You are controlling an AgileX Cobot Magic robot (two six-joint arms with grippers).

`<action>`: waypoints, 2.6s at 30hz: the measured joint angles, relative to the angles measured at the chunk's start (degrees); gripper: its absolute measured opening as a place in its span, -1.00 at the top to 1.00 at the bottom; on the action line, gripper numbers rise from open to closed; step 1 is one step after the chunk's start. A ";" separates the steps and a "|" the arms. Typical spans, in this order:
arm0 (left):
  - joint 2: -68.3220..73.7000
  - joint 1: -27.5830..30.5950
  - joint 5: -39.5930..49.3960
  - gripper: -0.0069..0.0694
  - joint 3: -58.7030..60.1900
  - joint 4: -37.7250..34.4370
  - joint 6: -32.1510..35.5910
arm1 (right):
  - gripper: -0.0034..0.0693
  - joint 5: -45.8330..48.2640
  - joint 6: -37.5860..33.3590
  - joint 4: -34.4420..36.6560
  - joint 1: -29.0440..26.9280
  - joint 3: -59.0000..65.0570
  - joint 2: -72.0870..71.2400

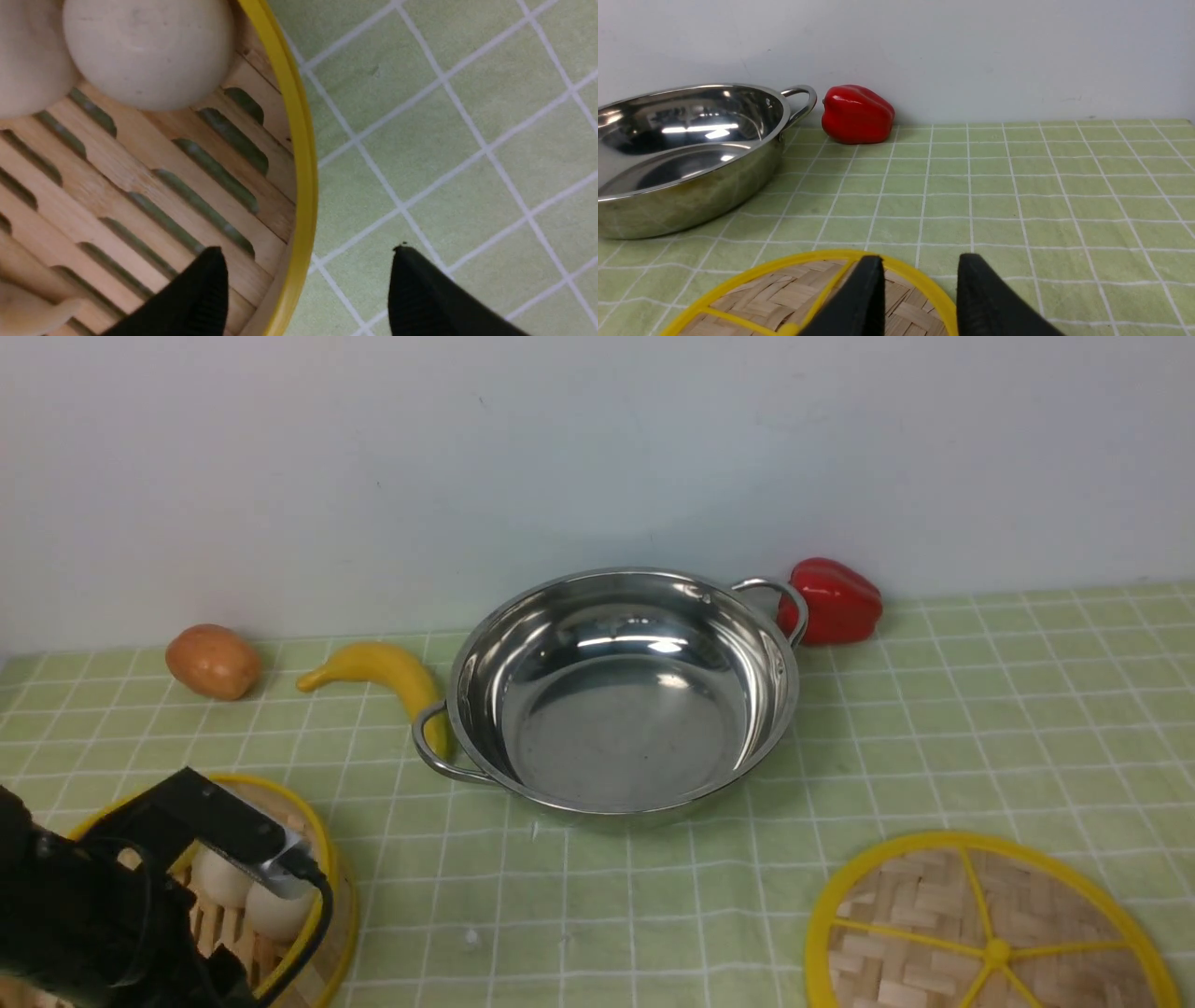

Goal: Place the steamer in the pot on the green tablecloth, and put the lid on the steamer.
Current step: 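Grasp the rim of the steamer basket holding the buns with the left gripper, then place the bamboo steamer basket with dumplings into the steel pot with the left gripper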

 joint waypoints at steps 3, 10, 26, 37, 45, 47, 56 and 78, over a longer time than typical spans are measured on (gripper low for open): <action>3.13 0.00 0.00 -0.31 -0.05 -0.12 1.29 | 0.25 0.00 0.00 0.00 0.00 0.00 0.00; 8.43 0.00 -2.42 -0.31 -0.05 -0.17 1.88 | 0.25 0.00 0.00 0.00 0.00 0.00 0.00; 11.05 -0.20 -5.68 0.74 -0.46 0.45 -3.16 | 0.25 0.00 0.00 0.00 0.00 0.00 0.00; 7.28 -1.00 15.40 0.74 -15.37 5.02 -11.09 | 0.25 0.00 0.00 0.00 0.00 0.00 0.00; 6.54 -11.65 20.15 0.74 -38.52 6.76 -11.43 | 0.25 0.00 0.00 0.00 0.00 0.00 0.00; 7.97 -15.81 20.26 0.74 -43.30 7.96 -11.43 | 0.25 0.00 0.00 0.00 0.00 0.00 0.00; 23.44 -30.35 21.49 0.74 -61.13 10.97 -5.00 | 0.25 0.00 0.00 0.00 0.00 0.00 0.00; 41.96 -35.34 21.44 0.74 -67.38 11.62 8.89 | 0.25 0.00 0.00 0.00 0.00 0.00 0.00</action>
